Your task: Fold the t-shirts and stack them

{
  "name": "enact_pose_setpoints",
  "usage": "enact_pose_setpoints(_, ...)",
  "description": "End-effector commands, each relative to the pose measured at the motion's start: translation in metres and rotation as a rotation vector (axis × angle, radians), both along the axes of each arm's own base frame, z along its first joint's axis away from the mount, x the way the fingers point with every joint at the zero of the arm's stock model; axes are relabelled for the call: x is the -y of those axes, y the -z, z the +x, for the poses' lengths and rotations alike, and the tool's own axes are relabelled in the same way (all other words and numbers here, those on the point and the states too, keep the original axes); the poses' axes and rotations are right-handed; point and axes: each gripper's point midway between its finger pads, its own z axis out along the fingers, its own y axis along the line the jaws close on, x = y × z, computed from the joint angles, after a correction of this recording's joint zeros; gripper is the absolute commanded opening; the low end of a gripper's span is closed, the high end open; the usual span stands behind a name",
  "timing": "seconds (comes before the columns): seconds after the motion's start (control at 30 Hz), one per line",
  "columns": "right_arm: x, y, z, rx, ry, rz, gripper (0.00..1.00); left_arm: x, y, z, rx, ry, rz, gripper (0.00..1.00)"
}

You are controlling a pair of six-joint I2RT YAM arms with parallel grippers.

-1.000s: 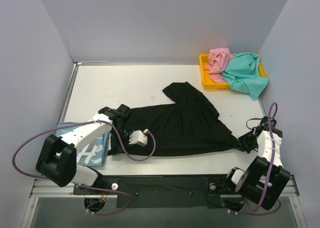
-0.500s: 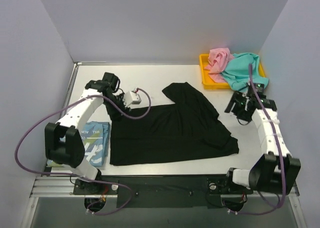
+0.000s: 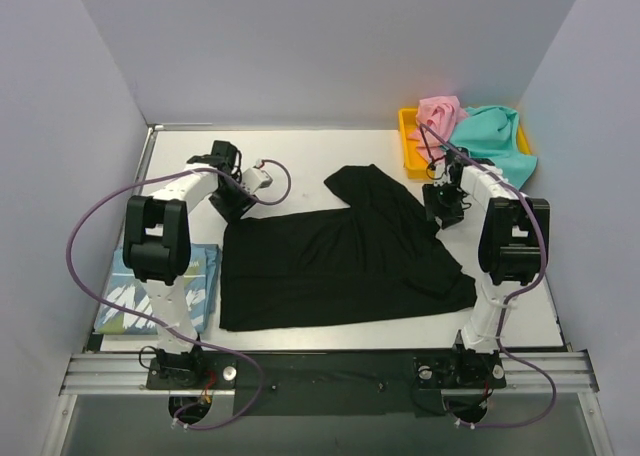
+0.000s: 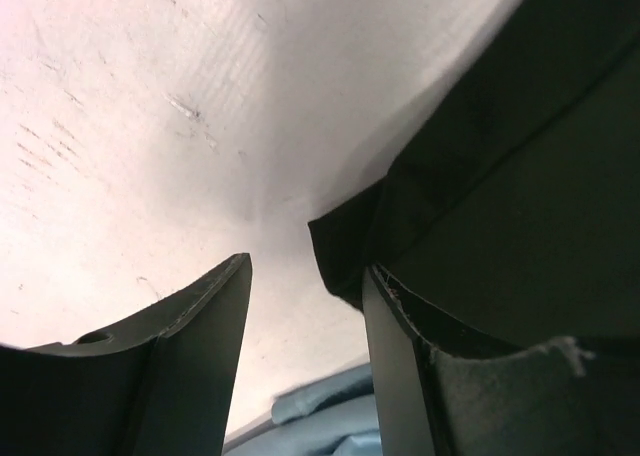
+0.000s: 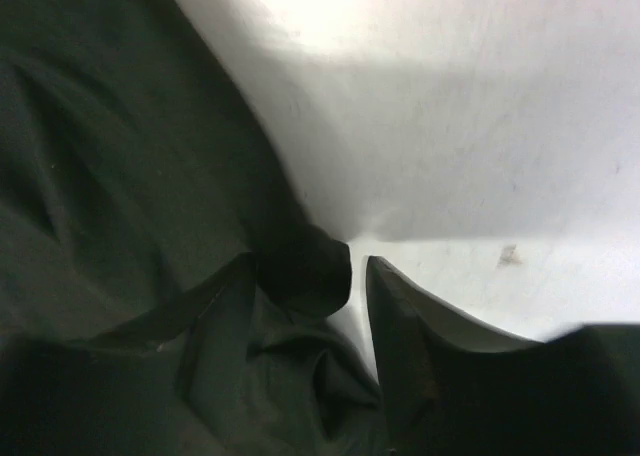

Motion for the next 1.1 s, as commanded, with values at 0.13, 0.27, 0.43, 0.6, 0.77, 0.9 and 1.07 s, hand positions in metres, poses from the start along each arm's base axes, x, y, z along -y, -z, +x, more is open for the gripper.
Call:
enact_pose_setpoints(0.13,0.014,-0.014,0.023,0.031,-0.022,-0.065,0.0,0.0,0.019,0.031,0.074,-0.045,0.021,0.33)
enact_pose_setpoints(0.27,0.039,-0.021,0.019,0.026,0.095,-0.126,0.0,-0.002,0.028,0.028,0.047,-0.061,0.028,0.0)
enact_pose_setpoints(0.43,0.064,-0.006,0.01,-0.04,0.217,-0.138,0.0,-0.007,0.029,0.023,0.043,-0.066,0.036,0.0)
enact_pose_setpoints(0.6,0.051,-0.002,0.014,-0.057,0.147,-0.105,0.22,-0.004,0.022,0.024,0.059,-0.036,0.027,0.0)
enact_pose_setpoints(0.77,0.038,-0.038,0.036,0.043,0.054,-0.143,0.54,0.008,0.006,0.021,0.027,-0.002,-0.016,0.17)
enact_pose_setpoints(0.9,0.018,-0.092,0.064,0.21,0.01,-0.074,0.64,0.014,-0.019,0.028,0.059,0.016,-0.059,0.34)
enact_pose_setpoints(1.07,-0.063,-0.123,0.119,0.36,-0.157,0.131,0.64,0.019,-0.036,0.029,0.033,0.091,-0.115,0.4)
